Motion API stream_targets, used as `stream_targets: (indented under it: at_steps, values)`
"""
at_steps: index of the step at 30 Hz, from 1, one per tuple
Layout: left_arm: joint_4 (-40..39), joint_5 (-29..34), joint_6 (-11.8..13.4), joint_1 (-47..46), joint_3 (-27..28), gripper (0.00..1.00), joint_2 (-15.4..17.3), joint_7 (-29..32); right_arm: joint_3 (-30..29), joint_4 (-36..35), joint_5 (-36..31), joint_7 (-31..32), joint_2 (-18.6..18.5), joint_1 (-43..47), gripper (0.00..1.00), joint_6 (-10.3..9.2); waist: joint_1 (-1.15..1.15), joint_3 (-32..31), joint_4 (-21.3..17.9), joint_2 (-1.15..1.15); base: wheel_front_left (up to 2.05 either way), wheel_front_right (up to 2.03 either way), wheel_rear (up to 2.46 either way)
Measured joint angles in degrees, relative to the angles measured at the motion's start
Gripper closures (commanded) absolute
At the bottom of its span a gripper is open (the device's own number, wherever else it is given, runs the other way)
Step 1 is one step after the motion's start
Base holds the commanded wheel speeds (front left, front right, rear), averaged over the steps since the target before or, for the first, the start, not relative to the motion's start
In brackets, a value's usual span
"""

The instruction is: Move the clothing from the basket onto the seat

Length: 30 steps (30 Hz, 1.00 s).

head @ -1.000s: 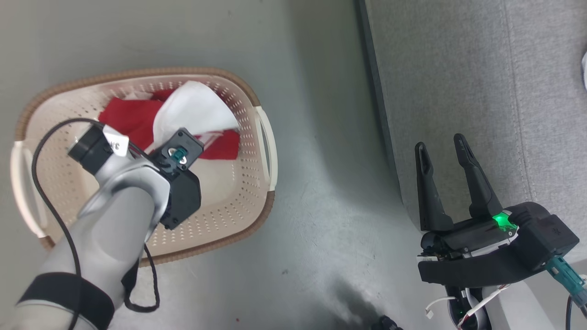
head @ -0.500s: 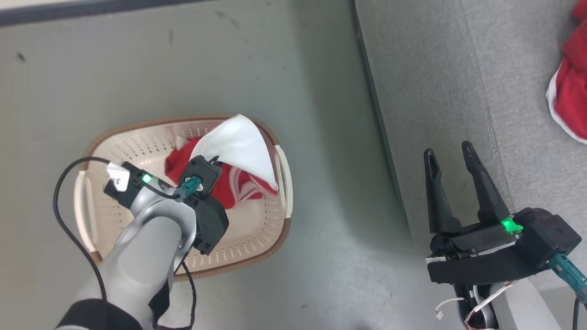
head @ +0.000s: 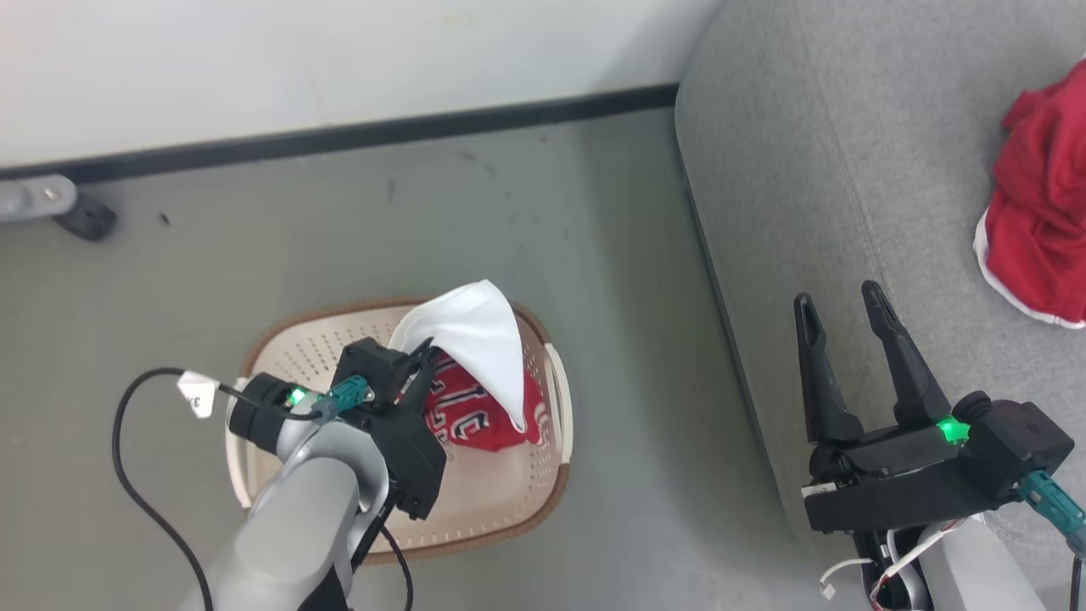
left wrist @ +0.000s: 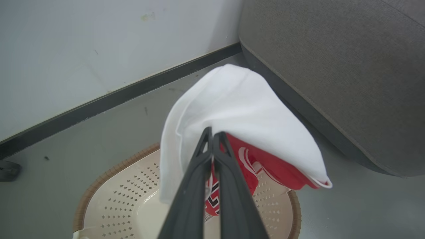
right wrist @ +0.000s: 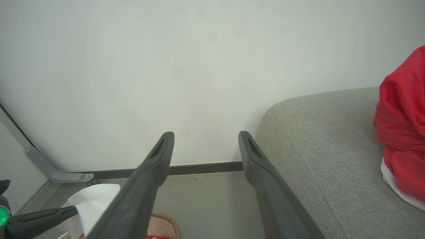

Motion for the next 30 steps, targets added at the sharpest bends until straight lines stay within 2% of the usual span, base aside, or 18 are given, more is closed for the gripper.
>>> stream_targets:
  at_steps: [8,18,22,30]
  values:
    - [-3.86,-3.54,-0.07,4.54,2.48,1.00,-0.51,-0.29,0.90,2.20,1.20,0.01,-0.99,1.52,0.00,0.51,0.00,-6.48,1.73,0.00,0.00,0.00,0.00]
    - [-13.00,-6.76,-0.49,9.68,5.01,1.00,-0.55,-0.30,2.20,3.63,3.16,0.00,-2.40,3.65,0.00,0.67,0.00,-14.14,4.01,0.00,0.00,0.00,0.00]
    - [-16.88,-7.47,-0.51,11.78,5.80,1.00,0.07,-0.30,3.67,3.81,4.15,0.00,-2.55,4.64,0.00,0.67,0.00,-16.93,4.73,0.00,0.00,0.00,0.00]
    - [-24.86,-7.57,-0.55,12.79,5.78,1.00,1.21,-0.31,8.23,2.94,6.46,0.01,-5.15,6.83,0.00,0.68,0.00,-20.83,6.14,0.00,0.00,0.00,0.00]
